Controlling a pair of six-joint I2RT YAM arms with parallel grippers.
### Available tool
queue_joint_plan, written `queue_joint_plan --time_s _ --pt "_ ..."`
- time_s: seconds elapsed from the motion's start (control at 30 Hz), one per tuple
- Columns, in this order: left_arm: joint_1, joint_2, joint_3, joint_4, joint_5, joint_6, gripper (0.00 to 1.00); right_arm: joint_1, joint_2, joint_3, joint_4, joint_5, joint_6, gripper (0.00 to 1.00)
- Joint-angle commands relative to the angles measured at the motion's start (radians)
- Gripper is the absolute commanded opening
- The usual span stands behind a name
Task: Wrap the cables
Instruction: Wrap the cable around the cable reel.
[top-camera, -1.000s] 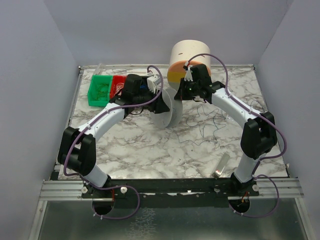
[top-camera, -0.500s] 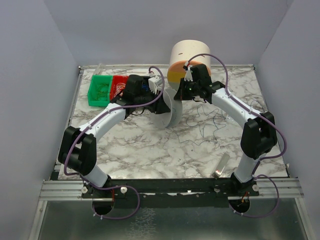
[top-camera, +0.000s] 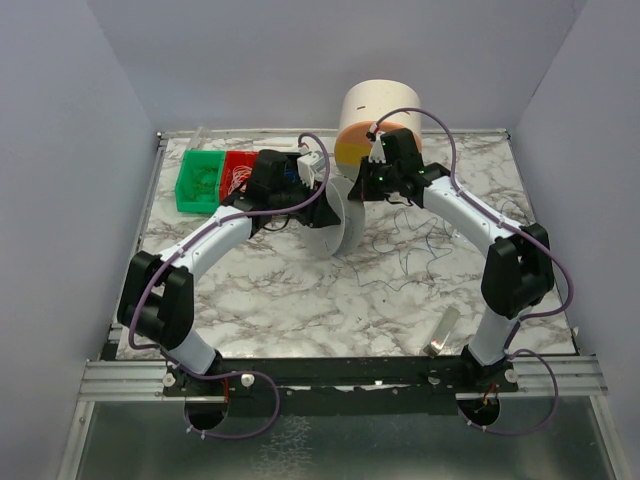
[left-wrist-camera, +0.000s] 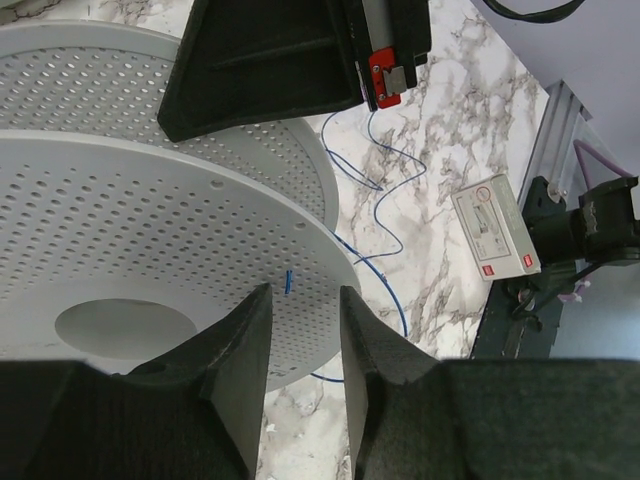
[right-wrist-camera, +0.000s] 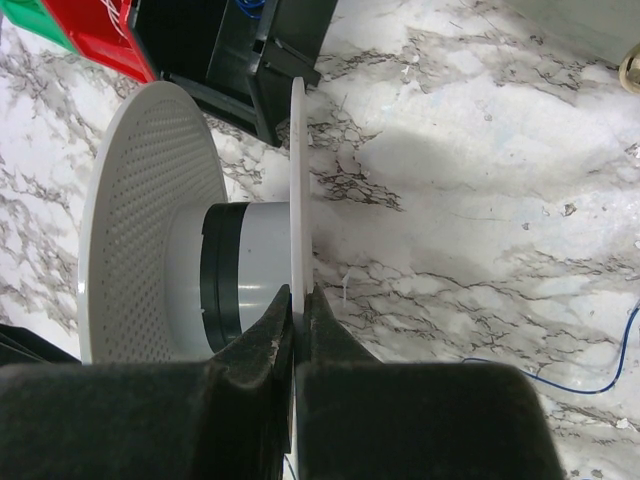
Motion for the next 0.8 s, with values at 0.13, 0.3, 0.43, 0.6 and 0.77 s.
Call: queue_joint_plan --time_s 0.13,0.3,0.43,0.6,0.77 --pt "-0.006 0.025 0.036 0.002 -0.010 0.013 0.27 -0.004 -0.040 -0.003 0.054 -0.054 0.015 0.00" --pt "-0.006 0.031 0.039 0.000 -0.019 0.017 0.22 -0.004 -0.041 -0.008 0.057 -0.061 0.013 0.00" --pt "-0.006 0.035 0.048 -0.008 -0.031 0.019 0.00 -0.004 -0.047 -0.016 0.061 -0.060 0.010 0.00" --pt "-0.006 0.015 0.039 -0.007 -0.061 0.029 0.00 -0.004 -0.057 -0.029 0.065 -0.044 0.002 0.00" --pt "-0.006 -0.044 0.003 -0.006 -0.121 0.041 0.00 -0.006 -0.062 -0.027 0.062 -0.020 -0.002 0.00"
